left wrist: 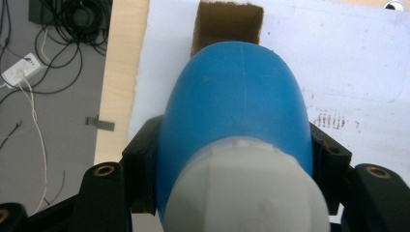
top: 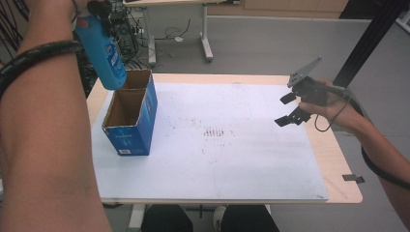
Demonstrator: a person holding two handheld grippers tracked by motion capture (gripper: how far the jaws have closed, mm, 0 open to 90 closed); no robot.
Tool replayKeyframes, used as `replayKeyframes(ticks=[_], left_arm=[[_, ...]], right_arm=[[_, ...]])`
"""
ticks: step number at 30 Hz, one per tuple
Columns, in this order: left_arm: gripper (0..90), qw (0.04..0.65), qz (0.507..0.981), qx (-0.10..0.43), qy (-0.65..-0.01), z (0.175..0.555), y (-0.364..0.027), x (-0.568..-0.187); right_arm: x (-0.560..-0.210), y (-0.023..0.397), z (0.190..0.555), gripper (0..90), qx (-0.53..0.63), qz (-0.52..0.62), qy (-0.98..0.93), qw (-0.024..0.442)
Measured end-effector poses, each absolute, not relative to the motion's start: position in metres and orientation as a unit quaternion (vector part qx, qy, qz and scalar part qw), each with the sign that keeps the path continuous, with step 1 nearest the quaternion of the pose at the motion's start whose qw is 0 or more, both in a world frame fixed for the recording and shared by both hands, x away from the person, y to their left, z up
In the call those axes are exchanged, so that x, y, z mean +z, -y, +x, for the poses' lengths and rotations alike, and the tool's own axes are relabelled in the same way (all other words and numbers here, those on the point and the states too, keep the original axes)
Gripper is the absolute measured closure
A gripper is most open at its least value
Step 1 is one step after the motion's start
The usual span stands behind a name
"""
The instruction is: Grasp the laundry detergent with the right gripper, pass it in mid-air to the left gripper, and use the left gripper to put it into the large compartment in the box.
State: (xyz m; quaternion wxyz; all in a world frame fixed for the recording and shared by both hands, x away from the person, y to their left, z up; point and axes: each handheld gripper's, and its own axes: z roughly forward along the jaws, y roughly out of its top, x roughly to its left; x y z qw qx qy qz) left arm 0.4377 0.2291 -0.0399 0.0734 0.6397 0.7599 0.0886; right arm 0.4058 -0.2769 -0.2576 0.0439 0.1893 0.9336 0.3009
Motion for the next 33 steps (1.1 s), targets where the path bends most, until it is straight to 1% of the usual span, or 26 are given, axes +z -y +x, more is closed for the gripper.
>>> replayKeyframes(ticks=[5,18,25,33], left_arm=[[37.2,0.063,0.641,0.078,-0.761,0.441,-0.235,-0.064],[37.2,0.067,0.638,0.062,-0.765,0.447,-0.241,-0.109],[37.1,0.064,0.639,0.06,-0.764,0.447,-0.242,-0.131],[37.2,0.062,0.644,0.051,-0.76,0.45,-0.238,-0.165]], right_arm=[[-0.26,0.275,0.407,6.0,0.299,0.189,-0.934,0.041],[-0.261,0.27,0.409,6.2,0.296,0.185,-0.936,0.045],[-0.26,0.269,0.41,6.3,0.297,0.185,-0.936,0.046],[-0.261,0.266,0.412,6.4,0.295,0.183,-0.937,0.046]])
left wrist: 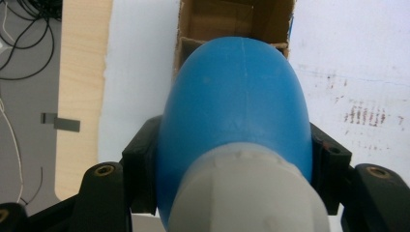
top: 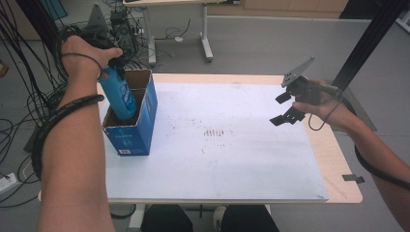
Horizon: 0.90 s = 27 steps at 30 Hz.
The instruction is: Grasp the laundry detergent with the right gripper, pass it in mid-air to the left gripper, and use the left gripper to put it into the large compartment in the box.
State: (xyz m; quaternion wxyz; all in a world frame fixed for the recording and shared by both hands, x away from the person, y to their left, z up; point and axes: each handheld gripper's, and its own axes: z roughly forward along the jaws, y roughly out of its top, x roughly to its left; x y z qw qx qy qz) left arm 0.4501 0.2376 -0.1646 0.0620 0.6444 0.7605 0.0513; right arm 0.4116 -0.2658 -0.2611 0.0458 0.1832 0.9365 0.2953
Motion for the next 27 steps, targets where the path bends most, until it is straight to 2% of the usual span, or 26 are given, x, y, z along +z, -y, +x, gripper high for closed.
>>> replayKeyframes(ticks=[14,27], left_arm=[[37.1,0.046,0.663,0.042,-0.746,0.452,-0.231,-0.226],[37.2,0.041,0.677,0.051,-0.733,0.449,-0.229,-0.258]], right_arm=[[-0.27,0.268,0.414,6.4,0.288,0.191,-0.937,0.041],[-0.275,0.269,0.416,6.4,0.287,0.196,-0.937,0.037]])
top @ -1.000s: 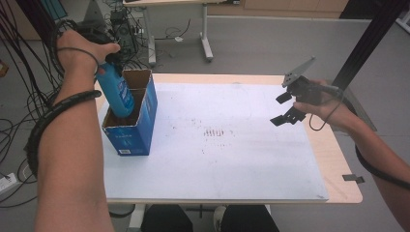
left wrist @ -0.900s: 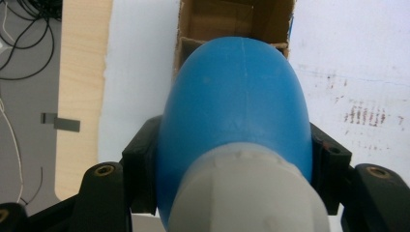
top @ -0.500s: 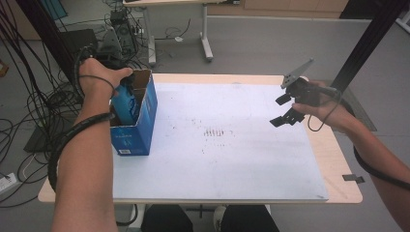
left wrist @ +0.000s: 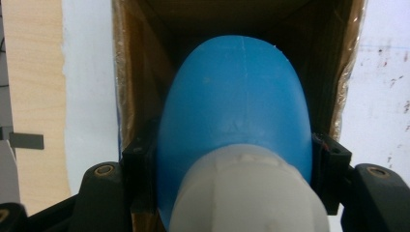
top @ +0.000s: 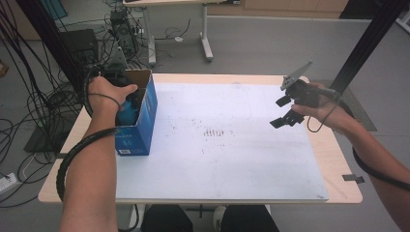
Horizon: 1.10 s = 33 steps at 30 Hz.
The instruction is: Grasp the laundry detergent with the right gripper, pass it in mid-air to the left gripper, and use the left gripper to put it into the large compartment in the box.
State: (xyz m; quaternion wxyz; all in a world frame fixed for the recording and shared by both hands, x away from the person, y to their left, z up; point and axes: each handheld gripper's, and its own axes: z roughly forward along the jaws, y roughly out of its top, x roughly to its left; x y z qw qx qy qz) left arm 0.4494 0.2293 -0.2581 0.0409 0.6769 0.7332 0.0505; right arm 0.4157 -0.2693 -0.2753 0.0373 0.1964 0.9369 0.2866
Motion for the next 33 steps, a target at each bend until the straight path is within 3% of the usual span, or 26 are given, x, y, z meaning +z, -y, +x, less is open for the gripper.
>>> replayKeyframes(ticks=[33], left_arm=[[36.9,0.04,0.687,0.064,-0.722,0.445,-0.228,-0.28]], right_arm=[[-0.281,0.27,0.418,6.4,0.28,0.203,-0.937,0.039]])
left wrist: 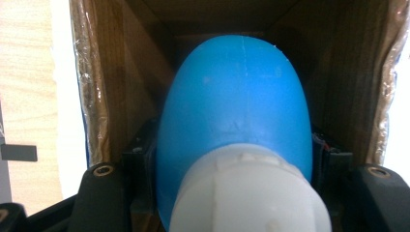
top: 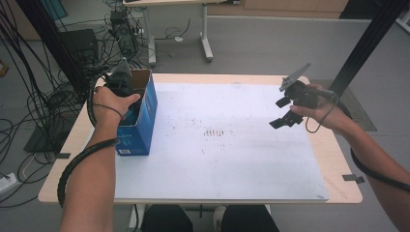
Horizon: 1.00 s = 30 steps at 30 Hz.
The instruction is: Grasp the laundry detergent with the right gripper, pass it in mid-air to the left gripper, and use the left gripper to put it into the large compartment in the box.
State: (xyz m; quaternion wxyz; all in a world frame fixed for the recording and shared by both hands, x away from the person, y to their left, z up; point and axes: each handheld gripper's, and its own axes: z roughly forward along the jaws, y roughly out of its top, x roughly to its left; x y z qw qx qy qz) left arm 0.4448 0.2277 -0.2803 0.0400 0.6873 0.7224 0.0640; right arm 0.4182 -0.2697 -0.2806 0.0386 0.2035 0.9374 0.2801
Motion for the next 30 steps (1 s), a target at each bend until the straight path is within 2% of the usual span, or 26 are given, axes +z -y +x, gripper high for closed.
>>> replayKeyframes(ticks=[30], left_arm=[[36.6,0.047,0.686,0.065,-0.723,0.4448,-0.229,-0.2806]], right_arm=[[-0.2733,0.2734,0.4213,6.4,0.28,0.206,-0.936,0.047]])
